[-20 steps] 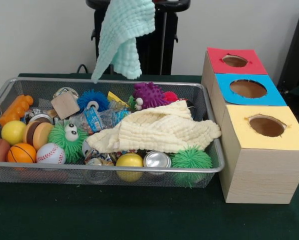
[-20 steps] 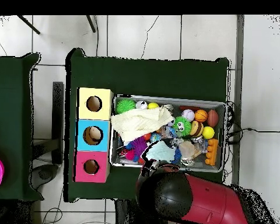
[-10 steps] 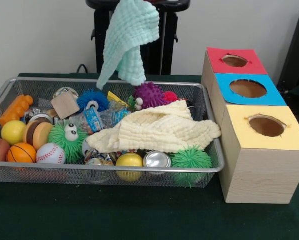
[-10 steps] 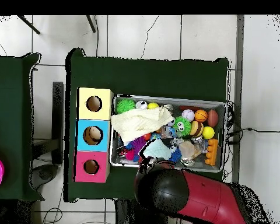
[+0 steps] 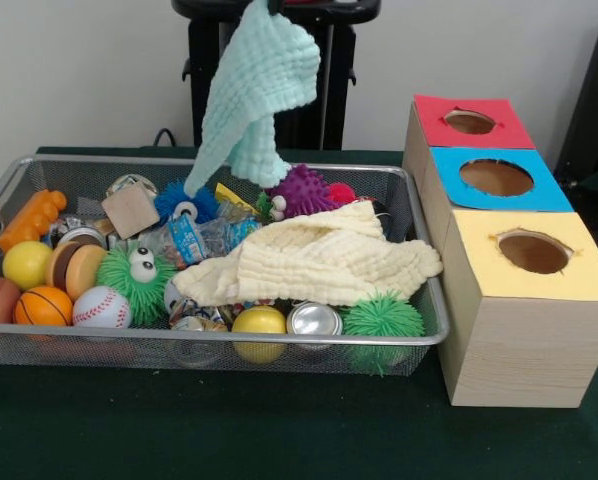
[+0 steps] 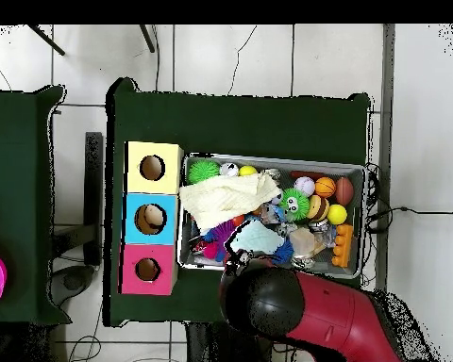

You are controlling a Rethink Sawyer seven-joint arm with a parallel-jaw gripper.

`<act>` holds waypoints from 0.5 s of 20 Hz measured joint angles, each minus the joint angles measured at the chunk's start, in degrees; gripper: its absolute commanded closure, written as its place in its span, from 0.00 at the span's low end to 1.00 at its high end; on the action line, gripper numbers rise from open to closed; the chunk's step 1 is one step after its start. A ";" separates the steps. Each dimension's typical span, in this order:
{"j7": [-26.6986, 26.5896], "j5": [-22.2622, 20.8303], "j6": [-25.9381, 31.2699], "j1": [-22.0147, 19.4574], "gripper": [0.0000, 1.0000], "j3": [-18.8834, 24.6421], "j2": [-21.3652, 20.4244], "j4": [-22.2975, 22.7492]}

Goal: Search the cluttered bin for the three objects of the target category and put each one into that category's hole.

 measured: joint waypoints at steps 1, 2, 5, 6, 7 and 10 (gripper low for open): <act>0.00 -0.04 0.01 0.06 0.00 -0.07 0.11 0.01; 0.00 0.00 -0.05 0.10 0.00 -0.16 0.41 0.00; 0.00 0.00 -0.39 0.10 0.00 -0.17 0.91 0.01; 0.00 0.00 -0.54 0.10 0.00 -0.17 1.06 0.02; 0.00 0.01 -0.84 0.10 0.00 -0.17 1.24 0.07; 0.00 0.02 -1.77 0.10 0.00 -0.18 1.57 0.23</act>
